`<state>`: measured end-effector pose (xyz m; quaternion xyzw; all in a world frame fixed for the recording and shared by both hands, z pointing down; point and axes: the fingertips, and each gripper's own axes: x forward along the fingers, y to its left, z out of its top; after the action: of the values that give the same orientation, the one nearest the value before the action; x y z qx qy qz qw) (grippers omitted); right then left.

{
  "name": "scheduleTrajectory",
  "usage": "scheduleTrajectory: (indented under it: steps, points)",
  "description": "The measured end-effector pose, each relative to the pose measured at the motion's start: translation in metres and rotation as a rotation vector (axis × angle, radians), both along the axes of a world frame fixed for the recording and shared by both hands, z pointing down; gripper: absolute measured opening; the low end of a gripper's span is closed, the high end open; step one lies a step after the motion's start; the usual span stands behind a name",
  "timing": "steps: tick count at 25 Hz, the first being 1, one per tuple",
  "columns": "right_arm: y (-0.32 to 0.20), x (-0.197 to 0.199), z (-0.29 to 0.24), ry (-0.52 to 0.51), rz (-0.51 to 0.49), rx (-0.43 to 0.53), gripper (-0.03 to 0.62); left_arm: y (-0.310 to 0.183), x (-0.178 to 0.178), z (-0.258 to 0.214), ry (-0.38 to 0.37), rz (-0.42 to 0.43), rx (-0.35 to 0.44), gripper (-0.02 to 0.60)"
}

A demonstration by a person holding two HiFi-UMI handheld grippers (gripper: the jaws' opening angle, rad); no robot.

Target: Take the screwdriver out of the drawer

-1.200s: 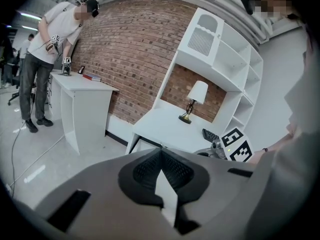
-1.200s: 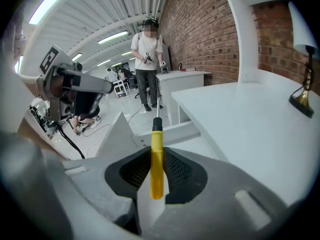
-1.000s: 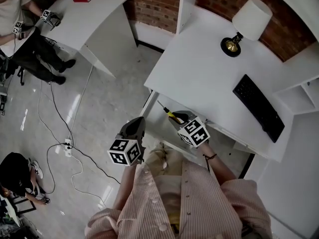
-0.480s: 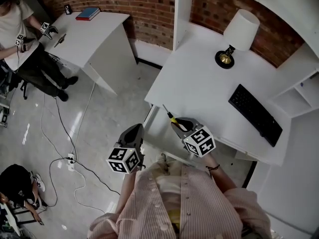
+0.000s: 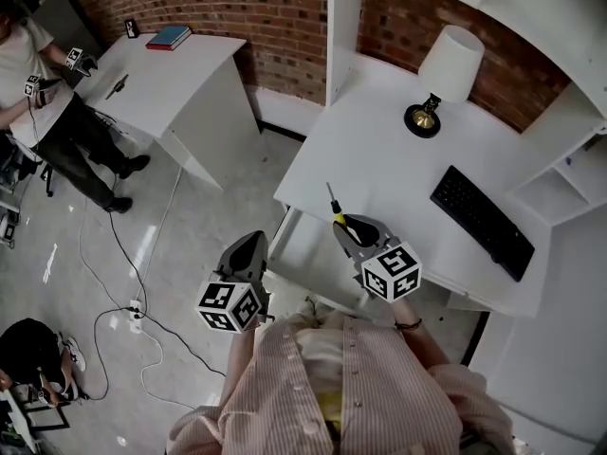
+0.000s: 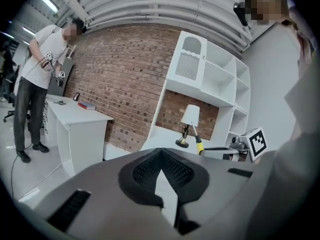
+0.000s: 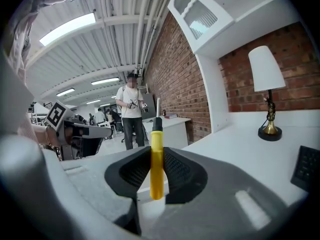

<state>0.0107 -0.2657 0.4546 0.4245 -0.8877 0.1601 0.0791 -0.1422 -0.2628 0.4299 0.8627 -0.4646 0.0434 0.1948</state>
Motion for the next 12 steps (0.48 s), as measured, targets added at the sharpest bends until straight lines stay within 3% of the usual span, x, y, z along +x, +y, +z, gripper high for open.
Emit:
scheduleTrajectory:
  steps: [12]
  points:
    - [-0.001, 0.025, -0.059, -0.107, 0.137, 0.153, 0.080, 0.000, -0.014, -0.041, -0.023, -0.037, 0.121, -0.002]
